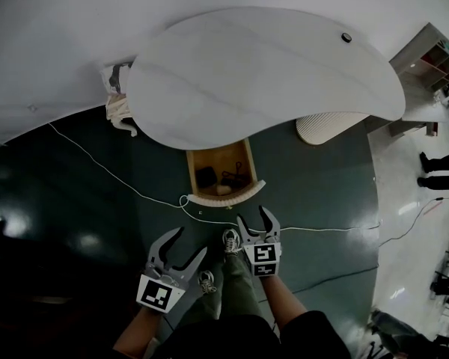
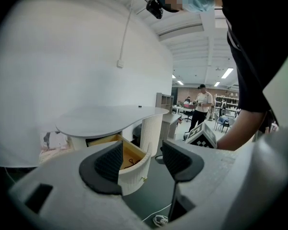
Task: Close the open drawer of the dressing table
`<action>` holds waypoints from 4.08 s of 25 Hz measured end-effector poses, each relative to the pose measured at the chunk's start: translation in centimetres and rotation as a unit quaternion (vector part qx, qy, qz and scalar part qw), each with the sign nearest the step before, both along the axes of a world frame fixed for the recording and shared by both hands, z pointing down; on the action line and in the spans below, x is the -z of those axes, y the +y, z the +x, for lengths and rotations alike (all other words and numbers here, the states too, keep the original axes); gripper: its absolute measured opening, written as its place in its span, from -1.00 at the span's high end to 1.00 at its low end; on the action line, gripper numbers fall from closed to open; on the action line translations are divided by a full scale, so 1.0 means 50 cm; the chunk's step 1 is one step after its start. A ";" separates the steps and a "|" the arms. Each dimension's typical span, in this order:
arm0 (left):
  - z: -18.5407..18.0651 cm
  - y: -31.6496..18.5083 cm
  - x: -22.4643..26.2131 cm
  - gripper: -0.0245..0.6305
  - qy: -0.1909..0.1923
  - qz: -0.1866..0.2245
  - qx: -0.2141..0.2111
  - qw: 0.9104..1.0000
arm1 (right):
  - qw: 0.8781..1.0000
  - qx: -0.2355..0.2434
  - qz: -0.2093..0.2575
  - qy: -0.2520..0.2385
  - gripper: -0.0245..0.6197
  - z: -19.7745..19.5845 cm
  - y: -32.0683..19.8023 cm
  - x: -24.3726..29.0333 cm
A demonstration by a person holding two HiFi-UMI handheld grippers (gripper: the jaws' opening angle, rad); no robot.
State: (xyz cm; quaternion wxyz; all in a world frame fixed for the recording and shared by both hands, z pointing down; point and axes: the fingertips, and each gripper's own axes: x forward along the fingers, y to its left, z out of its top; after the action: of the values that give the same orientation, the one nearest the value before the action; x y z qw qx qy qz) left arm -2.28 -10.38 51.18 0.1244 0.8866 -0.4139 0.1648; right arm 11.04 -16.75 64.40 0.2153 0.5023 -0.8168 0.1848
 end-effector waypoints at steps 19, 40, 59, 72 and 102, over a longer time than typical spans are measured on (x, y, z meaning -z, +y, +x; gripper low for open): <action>-0.025 -0.012 -0.062 0.16 0.010 -0.024 0.028 0.999 | 1.000 0.023 -0.006 0.006 0.13 -0.032 -0.058 -0.070; -0.018 -0.012 -0.085 0.16 0.021 -0.038 0.065 0.997 | 0.999 0.038 0.018 0.001 0.13 -0.055 -0.167 -0.068; -0.072 -0.016 -0.116 0.16 0.029 -0.054 0.103 0.993 | 0.998 0.036 0.055 -0.001 0.12 -0.094 -0.304 -0.056; -0.088 -0.041 -0.131 0.16 0.033 -0.057 0.112 0.992 | 0.996 0.033 0.078 0.007 0.12 -0.109 -0.386 -0.063; -0.121 -0.024 -0.156 0.16 0.036 -0.068 0.160 0.984 | 0.994 0.030 0.101 0.019 0.11 -0.146 -0.515 -0.067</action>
State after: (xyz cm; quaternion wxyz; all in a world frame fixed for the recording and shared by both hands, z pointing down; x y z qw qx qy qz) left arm -8.33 -11.56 58.98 0.2245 0.8035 -0.5338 0.1384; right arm 3.76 -42.49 67.74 0.1844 0.5006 -0.8415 0.0848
